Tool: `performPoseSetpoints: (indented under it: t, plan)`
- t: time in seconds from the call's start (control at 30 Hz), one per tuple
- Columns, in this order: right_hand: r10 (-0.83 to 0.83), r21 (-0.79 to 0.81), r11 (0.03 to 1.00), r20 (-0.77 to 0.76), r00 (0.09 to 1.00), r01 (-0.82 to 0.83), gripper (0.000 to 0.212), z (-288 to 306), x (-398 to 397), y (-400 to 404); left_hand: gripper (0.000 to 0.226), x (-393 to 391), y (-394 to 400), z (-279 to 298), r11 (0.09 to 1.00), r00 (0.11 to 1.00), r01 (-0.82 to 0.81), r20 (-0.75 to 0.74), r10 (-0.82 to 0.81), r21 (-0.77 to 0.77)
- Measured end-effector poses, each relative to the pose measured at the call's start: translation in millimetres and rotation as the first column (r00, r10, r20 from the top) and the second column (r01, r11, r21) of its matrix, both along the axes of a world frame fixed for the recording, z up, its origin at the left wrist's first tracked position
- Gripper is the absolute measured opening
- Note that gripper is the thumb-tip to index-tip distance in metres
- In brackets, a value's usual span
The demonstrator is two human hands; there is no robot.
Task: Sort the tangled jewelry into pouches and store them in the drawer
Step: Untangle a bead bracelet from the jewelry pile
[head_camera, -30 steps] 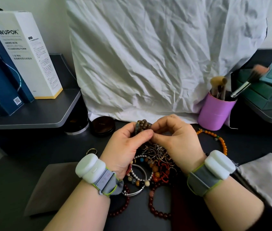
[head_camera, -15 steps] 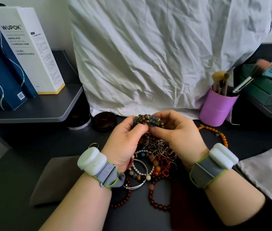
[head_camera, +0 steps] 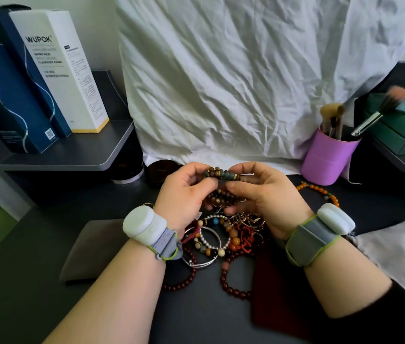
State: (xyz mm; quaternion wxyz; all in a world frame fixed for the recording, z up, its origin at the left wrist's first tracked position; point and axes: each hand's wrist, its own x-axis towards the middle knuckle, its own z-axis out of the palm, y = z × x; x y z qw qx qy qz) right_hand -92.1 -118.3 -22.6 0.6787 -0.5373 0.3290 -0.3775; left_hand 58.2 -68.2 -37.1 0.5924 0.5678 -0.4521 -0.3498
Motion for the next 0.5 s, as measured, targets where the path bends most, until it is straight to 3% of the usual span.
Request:
performPoseSetpoints:
  t: [0.27,0.5]
  plan:
    - [-0.015,0.077,0.997,0.024,1.0,0.013,0.02,7.3,-1.9,-2.5,0.017,-5.7,2.5,13.2,0.998,0.994,-0.005,-0.112,0.012,0.064]
    - [0.018,0.01,1.0,-0.029,0.999,-0.018,0.023,28.0,-5.1,8.1,0.011,-6.5,24.8,20.3,0.996,0.989,0.026,-0.145,-0.013,0.088]
